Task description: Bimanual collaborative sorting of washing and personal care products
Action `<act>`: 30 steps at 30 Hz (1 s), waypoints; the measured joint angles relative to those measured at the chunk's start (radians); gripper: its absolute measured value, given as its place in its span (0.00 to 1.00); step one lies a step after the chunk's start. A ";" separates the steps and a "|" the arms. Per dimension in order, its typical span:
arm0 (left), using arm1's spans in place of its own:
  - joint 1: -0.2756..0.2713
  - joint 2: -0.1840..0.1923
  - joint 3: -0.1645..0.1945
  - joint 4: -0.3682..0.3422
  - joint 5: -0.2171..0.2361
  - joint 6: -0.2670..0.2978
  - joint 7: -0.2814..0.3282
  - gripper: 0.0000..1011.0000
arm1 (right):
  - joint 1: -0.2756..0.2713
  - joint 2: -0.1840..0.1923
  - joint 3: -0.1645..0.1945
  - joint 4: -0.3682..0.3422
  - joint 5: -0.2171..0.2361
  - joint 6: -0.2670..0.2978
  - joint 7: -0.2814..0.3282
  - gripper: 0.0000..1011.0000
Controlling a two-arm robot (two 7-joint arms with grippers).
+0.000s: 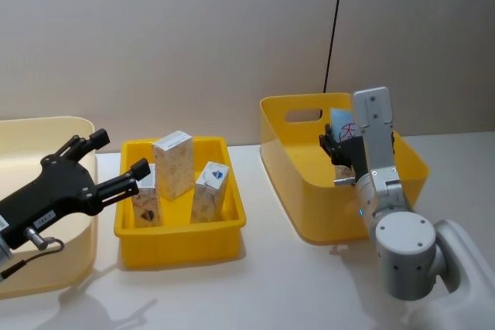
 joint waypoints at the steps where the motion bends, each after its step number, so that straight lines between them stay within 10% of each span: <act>1: 0.000 0.000 0.000 0.000 0.000 0.000 0.000 0.99 | 0.000 0.000 0.000 0.000 0.000 0.000 0.000 0.93; 30: 0.000 0.000 0.000 0.000 0.000 0.000 0.000 0.99 | -0.004 -0.006 0.007 -0.010 -0.008 -0.031 -0.011 0.99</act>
